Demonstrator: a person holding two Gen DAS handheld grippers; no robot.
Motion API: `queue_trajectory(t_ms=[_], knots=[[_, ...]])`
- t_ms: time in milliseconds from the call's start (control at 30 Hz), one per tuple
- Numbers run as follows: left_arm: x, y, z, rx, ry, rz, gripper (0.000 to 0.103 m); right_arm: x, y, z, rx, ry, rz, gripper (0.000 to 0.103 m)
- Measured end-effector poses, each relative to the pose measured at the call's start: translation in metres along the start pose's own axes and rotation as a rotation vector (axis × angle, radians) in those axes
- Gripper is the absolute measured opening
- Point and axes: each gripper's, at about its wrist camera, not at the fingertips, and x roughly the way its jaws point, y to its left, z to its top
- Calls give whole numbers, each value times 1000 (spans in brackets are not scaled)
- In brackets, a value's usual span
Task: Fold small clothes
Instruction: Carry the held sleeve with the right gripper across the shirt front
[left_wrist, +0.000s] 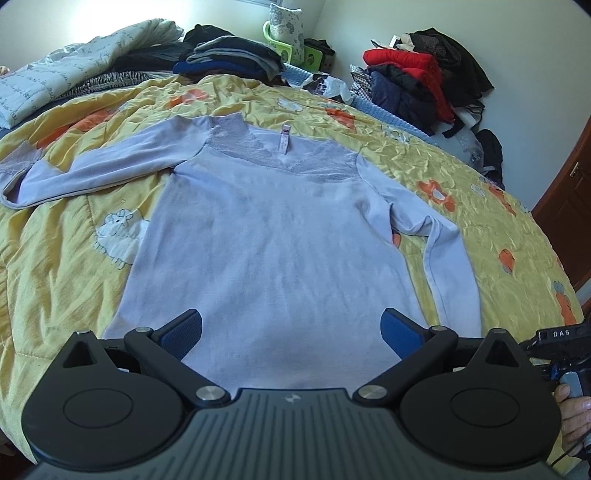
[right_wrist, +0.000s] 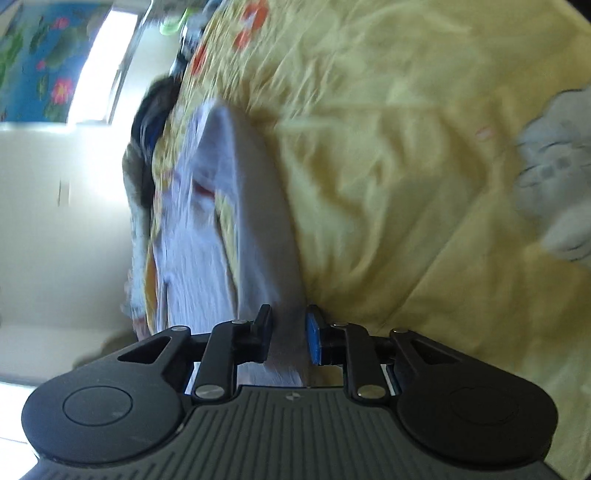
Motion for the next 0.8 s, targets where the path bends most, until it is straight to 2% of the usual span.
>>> queue_trajectory(t_ms=[67,133,200,267,367,467,500,567,600,633,800], knots=[[0,-4,-1,17,-3,-4,103,6,10,-8,-63,93,-29,36],[0,-6,-2,23,-6,-2,103,5,14,-15,-79,138,4,39],[2,-6,-3,21,10,-2,103,-1,10,-17,-38,131,102,55],[5,-8,-3,21,28,-1,103,-5,4,-11,28,74,178,63],[3,-12,-3,32,21,-6,103,-7,-13,-4,129,-6,274,59],[2,-15,-3,43,20,-1,103,0,-20,-2,170,-16,353,49],[2,-15,-3,42,23,2,103,4,-17,0,159,-4,340,49],[3,-13,-3,35,28,6,103,13,-10,2,99,47,235,48],[2,-13,-4,34,27,8,103,17,-3,1,51,72,182,41],[2,-12,-4,34,24,11,103,15,1,-1,17,76,152,41],[4,-11,-5,33,31,7,103,-11,8,-2,-29,13,79,44]])
